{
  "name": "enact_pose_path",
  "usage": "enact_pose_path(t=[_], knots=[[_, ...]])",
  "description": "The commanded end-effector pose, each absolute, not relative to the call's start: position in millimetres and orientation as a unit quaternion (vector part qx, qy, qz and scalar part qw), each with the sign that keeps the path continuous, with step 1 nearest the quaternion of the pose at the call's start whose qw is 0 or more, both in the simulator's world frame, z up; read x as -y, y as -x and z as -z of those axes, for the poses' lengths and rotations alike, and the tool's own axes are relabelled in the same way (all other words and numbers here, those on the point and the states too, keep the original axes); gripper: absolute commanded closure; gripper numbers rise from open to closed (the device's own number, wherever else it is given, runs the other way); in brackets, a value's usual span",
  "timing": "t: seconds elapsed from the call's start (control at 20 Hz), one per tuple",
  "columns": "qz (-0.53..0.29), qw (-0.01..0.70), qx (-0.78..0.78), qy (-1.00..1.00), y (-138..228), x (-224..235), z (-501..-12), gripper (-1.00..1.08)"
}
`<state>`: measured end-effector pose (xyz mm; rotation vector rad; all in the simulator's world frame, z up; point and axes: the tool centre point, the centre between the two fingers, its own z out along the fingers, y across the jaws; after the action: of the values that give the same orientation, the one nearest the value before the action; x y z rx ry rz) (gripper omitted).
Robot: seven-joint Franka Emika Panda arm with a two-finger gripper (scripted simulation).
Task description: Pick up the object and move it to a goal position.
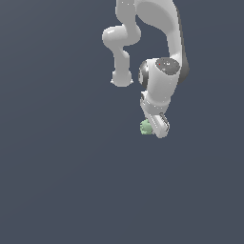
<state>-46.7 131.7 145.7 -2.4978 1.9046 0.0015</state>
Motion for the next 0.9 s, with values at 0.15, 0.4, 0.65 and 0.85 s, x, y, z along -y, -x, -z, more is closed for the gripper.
enact_pose_path(t=[0.15,0.4,0.65,0.85], knots=[[0.000,0.000,-0.606,0.795,70.8,-150.2,-188.2,1.08],[0.001,0.000,-0.606,0.795,86.4,-163.0,-217.3,1.08],[0.001,0.000,-0.606,0.795,95.8,-171.5,-236.1,1.08],[0.001,0.000,-0.606,0.795,98.8,-174.7,-242.6,1.08]])
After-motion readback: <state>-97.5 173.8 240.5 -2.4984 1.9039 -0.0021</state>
